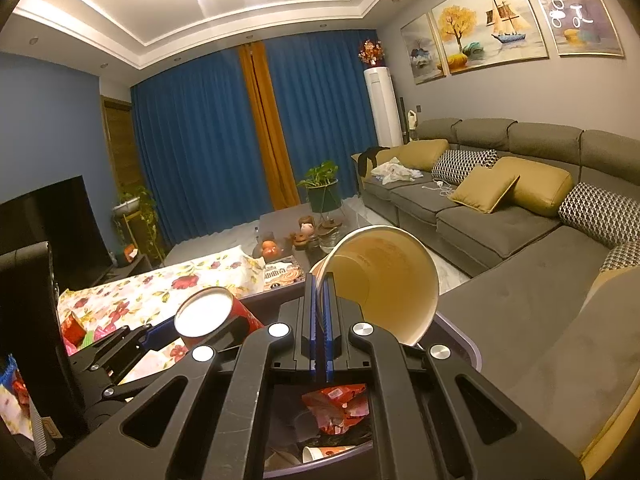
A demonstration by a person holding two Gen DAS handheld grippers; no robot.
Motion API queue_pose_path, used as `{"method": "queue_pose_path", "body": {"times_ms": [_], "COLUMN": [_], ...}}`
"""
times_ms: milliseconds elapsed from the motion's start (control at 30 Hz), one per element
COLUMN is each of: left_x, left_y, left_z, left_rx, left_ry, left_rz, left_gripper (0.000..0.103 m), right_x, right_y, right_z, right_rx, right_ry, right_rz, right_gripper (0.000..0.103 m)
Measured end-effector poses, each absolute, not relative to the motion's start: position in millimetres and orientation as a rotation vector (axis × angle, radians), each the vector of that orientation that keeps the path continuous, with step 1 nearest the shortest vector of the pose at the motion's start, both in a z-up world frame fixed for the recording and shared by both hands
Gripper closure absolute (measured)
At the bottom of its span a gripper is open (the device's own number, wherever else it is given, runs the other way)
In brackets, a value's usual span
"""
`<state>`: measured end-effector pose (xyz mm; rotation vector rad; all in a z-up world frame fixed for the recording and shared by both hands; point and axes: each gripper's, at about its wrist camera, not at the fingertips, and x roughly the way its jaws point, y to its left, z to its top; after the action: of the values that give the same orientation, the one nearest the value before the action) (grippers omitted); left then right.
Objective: Collect trash
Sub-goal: 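Carry the red cup and orange paper cup over the grey bin, then open both grippers to drop the cups into the grey bin, then move both grippers back to the table of trash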
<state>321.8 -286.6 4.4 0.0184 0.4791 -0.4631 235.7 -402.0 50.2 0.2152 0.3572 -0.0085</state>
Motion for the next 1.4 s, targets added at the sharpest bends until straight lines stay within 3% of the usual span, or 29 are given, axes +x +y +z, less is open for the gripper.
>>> {"method": "queue_pose_path", "body": {"times_ms": [233,267,333,367,433,567,733,1033,1400], "left_x": [323.3,323.6,324.5,323.7,322.9,321.6,320.2,296.6,242.6], "left_y": [-286.4,-286.4,-286.6,-287.0,-287.8,-284.2,-271.7,-234.2,-170.9], "left_z": [2.5,1.9,0.5,0.1,-0.6,-0.7,1.8,15.5,31.0], "left_rx": [0.021,0.023,0.024,0.026,0.035,0.032,0.009,-0.047,-0.068], "left_ry": [0.485,0.487,0.493,0.495,0.499,0.497,0.502,0.468,0.409], "left_rz": [-0.466,-0.465,-0.468,-0.468,-0.471,-0.446,-0.42,-0.364,-0.268], "left_gripper": [0.048,0.048,0.048,0.048,0.047,0.029,0.022,0.017,0.017], "right_x": [240.6,240.8,238.0,237.4,236.9,233.7,225.1,196.5,167.9], "right_y": [-406.1,-407.0,-408.3,-408.0,-409.5,-410.8,-411.4,-399.6,-363.8], "right_z": [48.7,49.1,49.8,49.9,49.8,49.6,50.2,55.8,63.4], "right_rx": [0.226,0.231,0.24,0.241,0.247,0.249,0.257,0.239,0.214], "right_ry": [0.374,0.37,0.354,0.35,0.353,0.349,0.336,0.292,0.272], "right_rz": [-0.006,-0.008,-0.021,-0.026,-0.026,-0.036,-0.048,-0.057,-0.02], "right_gripper": [0.096,0.09,0.059,0.058,0.057,0.054,0.046,0.034,0.032]}}
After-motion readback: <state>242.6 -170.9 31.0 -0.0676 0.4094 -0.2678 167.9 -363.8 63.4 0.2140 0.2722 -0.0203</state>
